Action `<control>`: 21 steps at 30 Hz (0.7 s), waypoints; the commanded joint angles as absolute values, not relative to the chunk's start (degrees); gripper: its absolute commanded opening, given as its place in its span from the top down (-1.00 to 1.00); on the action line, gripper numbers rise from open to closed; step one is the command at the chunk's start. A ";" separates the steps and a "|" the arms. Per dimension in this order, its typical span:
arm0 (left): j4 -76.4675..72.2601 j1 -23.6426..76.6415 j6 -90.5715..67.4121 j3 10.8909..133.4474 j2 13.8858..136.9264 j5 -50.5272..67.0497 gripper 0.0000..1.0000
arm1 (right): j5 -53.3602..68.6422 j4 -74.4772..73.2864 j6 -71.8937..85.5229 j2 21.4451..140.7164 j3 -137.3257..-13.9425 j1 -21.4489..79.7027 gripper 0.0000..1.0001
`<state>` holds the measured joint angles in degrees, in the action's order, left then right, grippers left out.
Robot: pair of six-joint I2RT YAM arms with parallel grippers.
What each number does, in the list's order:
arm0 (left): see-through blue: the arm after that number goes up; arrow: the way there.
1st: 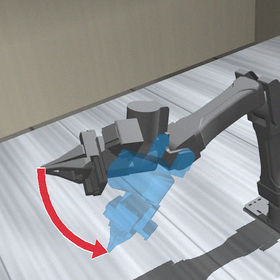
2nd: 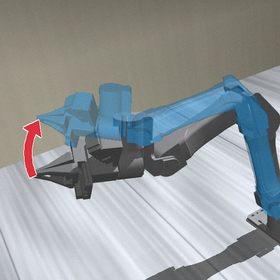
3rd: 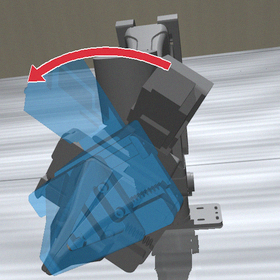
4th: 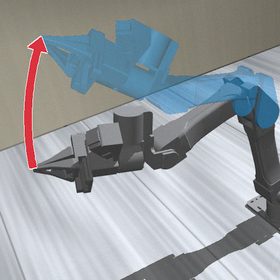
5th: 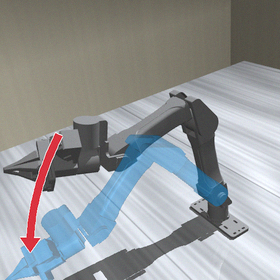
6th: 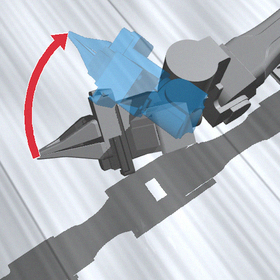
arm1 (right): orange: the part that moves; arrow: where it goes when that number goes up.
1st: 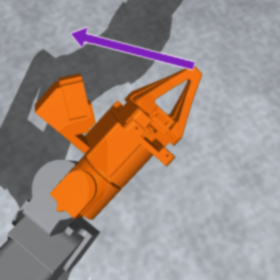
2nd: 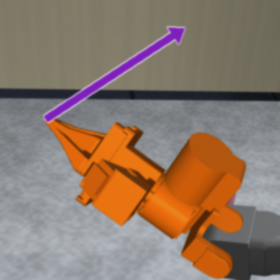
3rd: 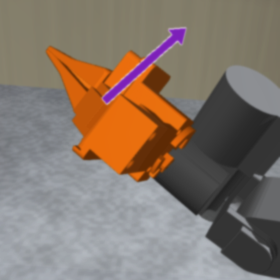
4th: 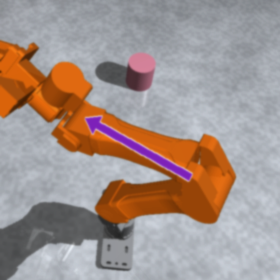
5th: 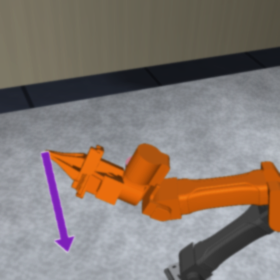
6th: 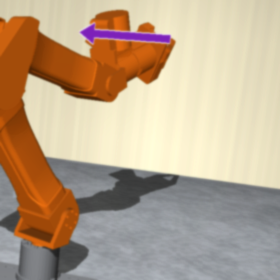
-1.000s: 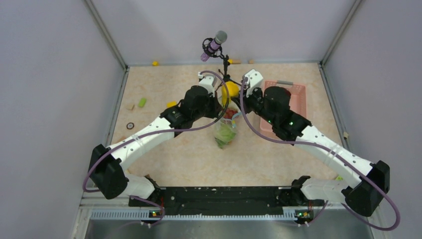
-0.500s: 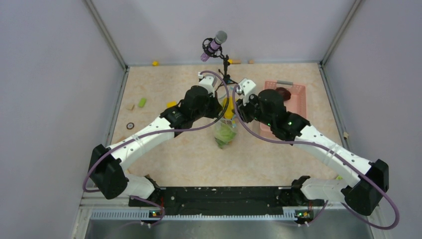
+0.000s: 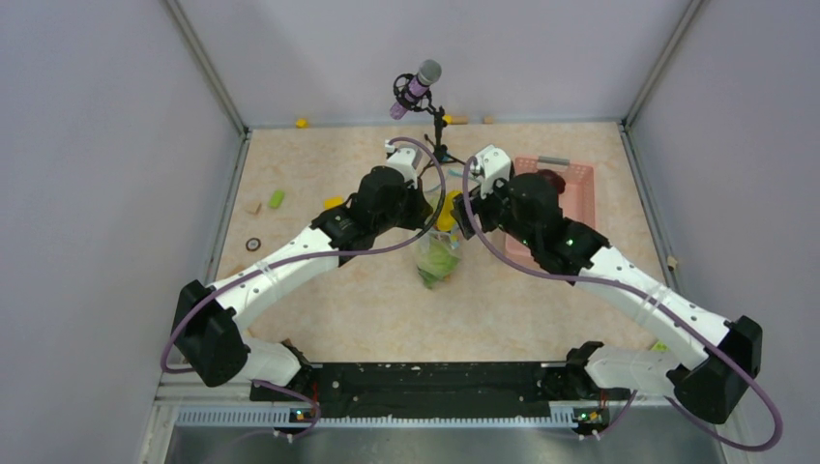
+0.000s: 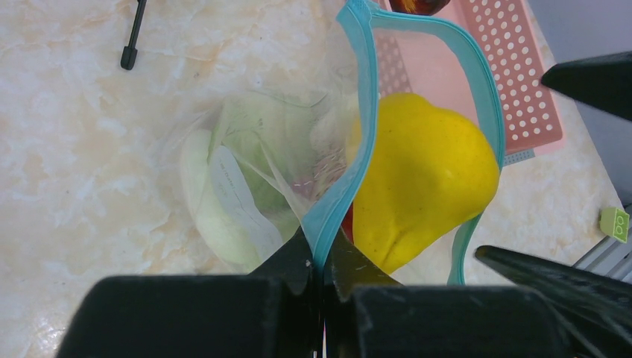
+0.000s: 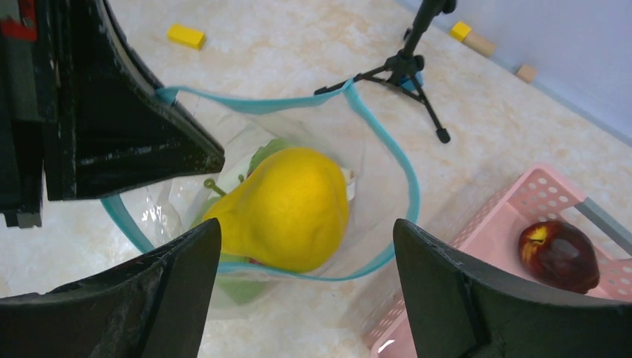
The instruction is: Place the food in the zip-top bag and seal the zipper
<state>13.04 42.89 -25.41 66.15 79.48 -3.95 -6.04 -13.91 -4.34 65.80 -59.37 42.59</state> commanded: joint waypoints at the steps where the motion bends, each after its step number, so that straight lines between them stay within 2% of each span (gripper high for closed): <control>1: 8.70 42.80 -25.58 66.09 76.81 -4.31 1.00 | -12.01 -7.65 -0.50 61.63 -60.53 43.33 -0.70; 5: 8.70 42.81 -25.58 66.14 76.80 -4.31 1.00 | -18.72 -8.87 4.57 62.87 -61.76 43.12 -0.76; 9: 8.56 42.81 -25.61 66.09 76.86 -4.31 1.00 | -26.90 -14.48 9.43 66.93 -64.97 41.37 -0.69; 17: 8.53 42.81 -25.83 66.24 77.17 -4.39 1.00 | -24.98 -15.38 11.80 71.85 -65.09 39.35 -0.36; 21: 8.70 42.80 -25.93 66.26 77.16 -4.65 1.00 | -24.41 -15.39 13.95 73.46 -63.64 37.81 -0.04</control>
<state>13.02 42.89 -25.43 65.98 79.35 -3.97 -23.42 -15.81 10.98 72.49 -63.20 39.72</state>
